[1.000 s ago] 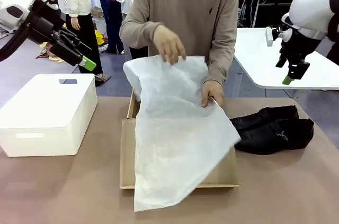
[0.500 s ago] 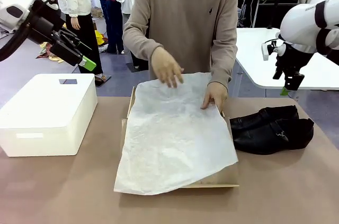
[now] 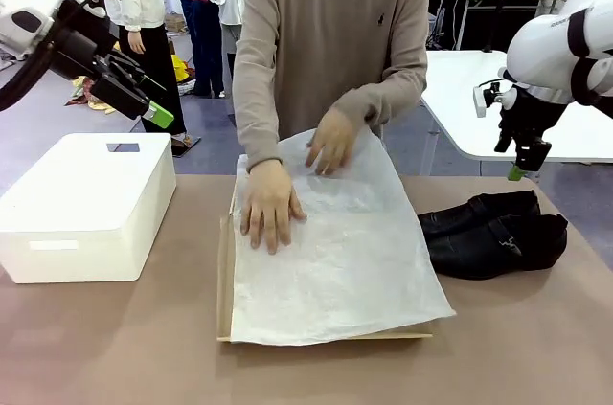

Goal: Pack the shoes into the box.
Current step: Place one shoe of the Shoes into the Shoes Box.

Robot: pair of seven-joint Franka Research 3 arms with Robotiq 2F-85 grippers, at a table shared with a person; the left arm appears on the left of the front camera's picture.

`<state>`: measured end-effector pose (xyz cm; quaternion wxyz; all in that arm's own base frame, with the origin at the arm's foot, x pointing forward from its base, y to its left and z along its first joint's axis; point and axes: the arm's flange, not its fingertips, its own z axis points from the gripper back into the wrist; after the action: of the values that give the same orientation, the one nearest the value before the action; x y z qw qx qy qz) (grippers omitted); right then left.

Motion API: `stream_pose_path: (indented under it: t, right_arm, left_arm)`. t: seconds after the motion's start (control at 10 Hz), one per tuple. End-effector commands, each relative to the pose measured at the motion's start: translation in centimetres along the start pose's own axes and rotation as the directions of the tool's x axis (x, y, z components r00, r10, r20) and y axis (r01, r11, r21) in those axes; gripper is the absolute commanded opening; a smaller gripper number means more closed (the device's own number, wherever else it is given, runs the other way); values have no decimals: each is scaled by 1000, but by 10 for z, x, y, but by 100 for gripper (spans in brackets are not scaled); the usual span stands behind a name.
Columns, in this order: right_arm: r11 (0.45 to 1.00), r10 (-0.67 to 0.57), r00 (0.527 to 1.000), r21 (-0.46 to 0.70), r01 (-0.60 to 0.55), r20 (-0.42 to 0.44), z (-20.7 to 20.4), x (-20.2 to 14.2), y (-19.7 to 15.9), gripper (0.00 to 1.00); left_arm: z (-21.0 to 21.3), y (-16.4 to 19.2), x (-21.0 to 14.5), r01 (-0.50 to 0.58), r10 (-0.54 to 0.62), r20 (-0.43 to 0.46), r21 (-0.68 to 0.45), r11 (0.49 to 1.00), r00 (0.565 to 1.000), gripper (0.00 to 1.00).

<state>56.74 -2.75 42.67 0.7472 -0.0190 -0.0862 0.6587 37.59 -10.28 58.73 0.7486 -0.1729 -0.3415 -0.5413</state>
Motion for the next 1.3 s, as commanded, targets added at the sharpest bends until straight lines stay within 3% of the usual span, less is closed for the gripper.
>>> stream_pose_path:
  t: [0.0, 1.2]
  right_arm:
    - [1000, 0, 1000, -6, 0, 1, 2, -1, -1, 100]
    - [999, 40, 999, 13, -40, -2, -38, -8, 0, 100]
  left_arm:
    - [1, 1, -1, 11, -11, 14, -9, 1000, 1000, 100]
    - [1, 1, -1, 11, -11, 14, -9, 1000, 1000, 100]
